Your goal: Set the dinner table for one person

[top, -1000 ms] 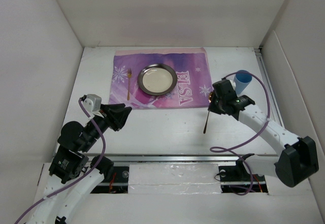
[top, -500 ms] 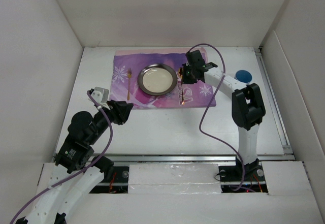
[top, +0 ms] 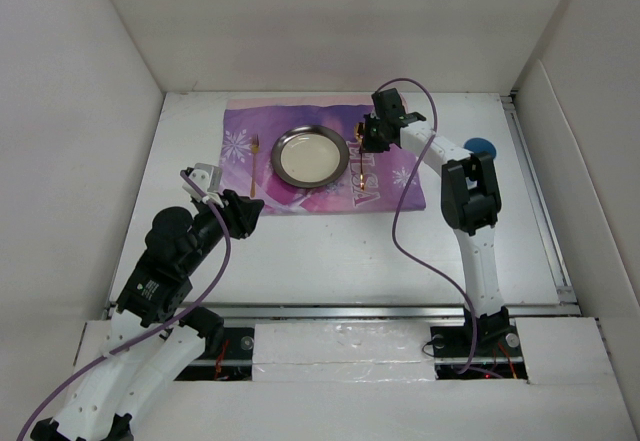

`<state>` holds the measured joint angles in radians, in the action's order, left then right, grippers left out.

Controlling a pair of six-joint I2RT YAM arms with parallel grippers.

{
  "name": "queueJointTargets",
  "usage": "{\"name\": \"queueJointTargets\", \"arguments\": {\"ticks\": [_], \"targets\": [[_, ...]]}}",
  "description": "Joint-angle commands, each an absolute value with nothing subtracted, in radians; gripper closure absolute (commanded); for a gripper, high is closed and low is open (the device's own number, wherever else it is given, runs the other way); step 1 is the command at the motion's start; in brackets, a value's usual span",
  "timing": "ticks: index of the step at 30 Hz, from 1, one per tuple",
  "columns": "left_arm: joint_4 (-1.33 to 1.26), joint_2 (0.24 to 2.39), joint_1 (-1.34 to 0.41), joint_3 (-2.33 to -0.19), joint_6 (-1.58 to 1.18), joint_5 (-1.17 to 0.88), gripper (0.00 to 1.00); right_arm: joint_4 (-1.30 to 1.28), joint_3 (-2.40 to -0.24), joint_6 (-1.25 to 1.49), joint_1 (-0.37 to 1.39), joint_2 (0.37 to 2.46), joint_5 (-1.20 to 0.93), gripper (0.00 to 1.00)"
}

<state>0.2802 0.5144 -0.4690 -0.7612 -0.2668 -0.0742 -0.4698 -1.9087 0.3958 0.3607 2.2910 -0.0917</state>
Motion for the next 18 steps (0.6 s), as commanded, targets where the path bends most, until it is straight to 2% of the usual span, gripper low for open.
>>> {"name": "queueJointTargets", "arguments": {"ticks": [1, 5, 7, 8, 11, 15, 18], "targets": [[0.241, 0.528, -0.463, -0.764, -0.265, -0.063, 0.66, -0.468, -1.980, 0.385, 0.354, 2.312, -0.101, 1.00], [0.238, 0.525, -0.463, -0.762, -0.267, -0.054, 0.66, -0.451, -1.955, 0.397, 0.354, 2.313, -0.087, 1.00], [0.239, 0.526, -0.463, -0.762, -0.267, -0.057, 0.66, -0.449, -1.956, 0.397, 0.354, 2.315, -0.089, 0.91], [0.236, 0.523, -0.463, -0.764, -0.267, -0.060, 0.66, -0.459, -1.959, 0.396, 0.354, 2.313, -0.083, 0.83], [0.238, 0.528, -0.463, -0.764, -0.265, -0.057, 0.66, -0.440, -1.939, 0.394, 0.354, 2.268, -0.077, 0.72], [0.235, 0.528, -0.463, -0.764, -0.265, -0.064, 0.66, -0.437, -1.910, 0.391, 0.364, 2.189, -0.061, 0.66], [0.241, 0.528, -0.463, -0.764, -0.265, -0.061, 0.66, -0.442, -1.876, 0.384, 0.364, 2.096, -0.057, 0.67]]}}
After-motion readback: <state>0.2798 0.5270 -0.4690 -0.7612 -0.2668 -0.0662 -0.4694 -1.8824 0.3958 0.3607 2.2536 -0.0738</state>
